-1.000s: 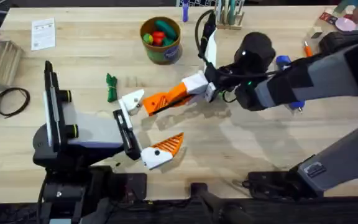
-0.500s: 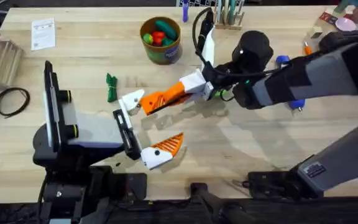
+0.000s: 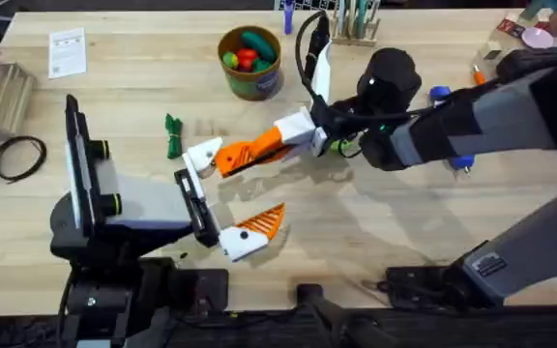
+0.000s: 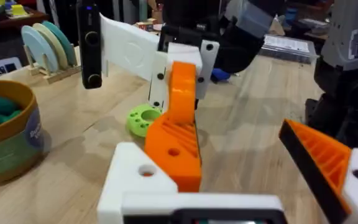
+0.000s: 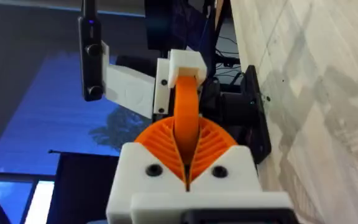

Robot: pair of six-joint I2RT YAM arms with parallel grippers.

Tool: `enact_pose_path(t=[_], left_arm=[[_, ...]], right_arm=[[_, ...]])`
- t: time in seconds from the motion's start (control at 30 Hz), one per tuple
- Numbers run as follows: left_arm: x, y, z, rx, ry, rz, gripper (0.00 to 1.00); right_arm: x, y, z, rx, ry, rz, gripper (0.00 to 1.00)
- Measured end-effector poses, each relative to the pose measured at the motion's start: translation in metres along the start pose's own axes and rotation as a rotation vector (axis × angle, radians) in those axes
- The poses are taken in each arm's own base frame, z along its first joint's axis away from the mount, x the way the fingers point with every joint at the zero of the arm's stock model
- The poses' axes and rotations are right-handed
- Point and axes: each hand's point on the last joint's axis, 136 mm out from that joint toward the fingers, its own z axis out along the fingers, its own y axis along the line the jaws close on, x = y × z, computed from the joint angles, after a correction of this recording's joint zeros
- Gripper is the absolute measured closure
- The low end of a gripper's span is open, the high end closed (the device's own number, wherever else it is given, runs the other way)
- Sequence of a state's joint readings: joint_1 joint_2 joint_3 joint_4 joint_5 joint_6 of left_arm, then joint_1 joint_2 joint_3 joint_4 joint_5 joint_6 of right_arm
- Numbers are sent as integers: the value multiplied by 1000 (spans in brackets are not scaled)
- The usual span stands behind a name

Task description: Pick up the gripper from the table and insert it into the empty holder that is missing its gripper. Then pick up a screw, insert it into the mounting hole, and use the screwdriver to tighten it. Finally, clean up the table by picking up the vegetable and placing it into the bucket.

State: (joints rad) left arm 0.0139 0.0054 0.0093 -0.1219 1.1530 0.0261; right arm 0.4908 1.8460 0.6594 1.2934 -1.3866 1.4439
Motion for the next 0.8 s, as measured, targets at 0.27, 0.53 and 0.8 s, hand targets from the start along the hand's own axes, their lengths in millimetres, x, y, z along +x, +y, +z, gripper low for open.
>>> enact_pose_path(t=[0.27, 0.53, 0.8], left_arm=[[0, 1, 0, -8, -1, -1, 15], [0, 2, 0, -12, -1, 19, 15], [0, 2, 0, -12, -1, 20, 15]], right_arm=[[-2, -1, 11, -3, 12, 5, 993], [-7, 3, 20, -6, 49, 11, 993], [-9, 1, 23, -3, 45, 17, 993]])
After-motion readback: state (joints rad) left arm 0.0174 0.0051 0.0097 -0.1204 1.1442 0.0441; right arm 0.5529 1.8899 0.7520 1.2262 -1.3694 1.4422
